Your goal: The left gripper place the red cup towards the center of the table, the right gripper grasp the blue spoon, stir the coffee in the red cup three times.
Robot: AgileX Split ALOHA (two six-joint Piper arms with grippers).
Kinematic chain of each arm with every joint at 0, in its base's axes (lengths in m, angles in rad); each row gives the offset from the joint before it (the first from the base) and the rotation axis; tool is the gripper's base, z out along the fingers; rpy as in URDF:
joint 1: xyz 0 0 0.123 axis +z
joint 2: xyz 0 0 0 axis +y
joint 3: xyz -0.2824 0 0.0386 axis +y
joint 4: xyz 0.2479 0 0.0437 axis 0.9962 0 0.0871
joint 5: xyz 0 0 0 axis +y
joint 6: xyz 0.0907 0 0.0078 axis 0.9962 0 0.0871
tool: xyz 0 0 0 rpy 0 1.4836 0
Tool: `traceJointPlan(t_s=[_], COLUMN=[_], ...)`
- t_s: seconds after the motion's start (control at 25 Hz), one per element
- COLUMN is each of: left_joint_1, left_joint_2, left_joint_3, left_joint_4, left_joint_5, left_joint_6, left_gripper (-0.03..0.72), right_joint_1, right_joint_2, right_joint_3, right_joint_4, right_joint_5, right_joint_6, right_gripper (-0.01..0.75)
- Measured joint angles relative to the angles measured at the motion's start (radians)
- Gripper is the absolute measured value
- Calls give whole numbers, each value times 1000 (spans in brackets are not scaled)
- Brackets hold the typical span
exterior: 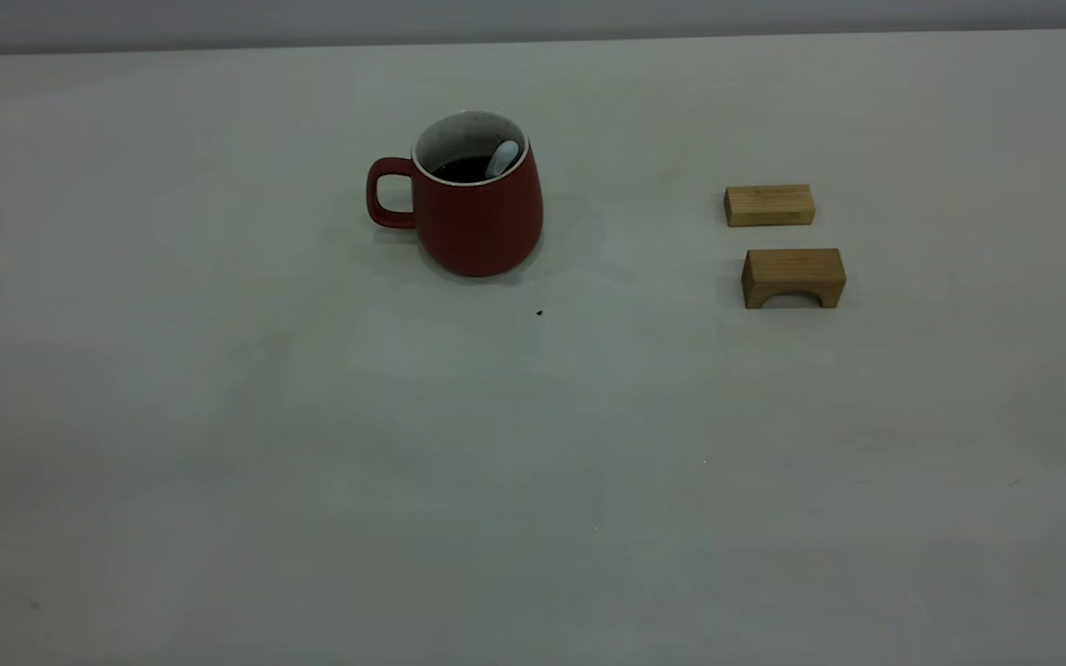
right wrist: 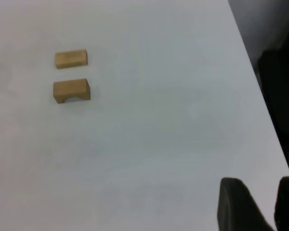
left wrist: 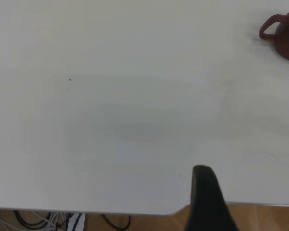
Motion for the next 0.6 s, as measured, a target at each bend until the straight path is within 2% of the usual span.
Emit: traceJointPlan(t_s=[0.28,0.6], left_joint_1=[0,0], left_joint_2=[0,0], left_joint_3=[0,0], left_joint_4=[0,0], left_joint_5=[0,0], left_joint_6=[0,1], left_gripper=[521,521], right_joint_1=[0,0], right_joint_2=[-2,-2], right_joint_3=[1,1], right_joint_4=[1,7], right_joint_5=[-7,-7], right_joint_6=[-76,-76], right_gripper=[236,236])
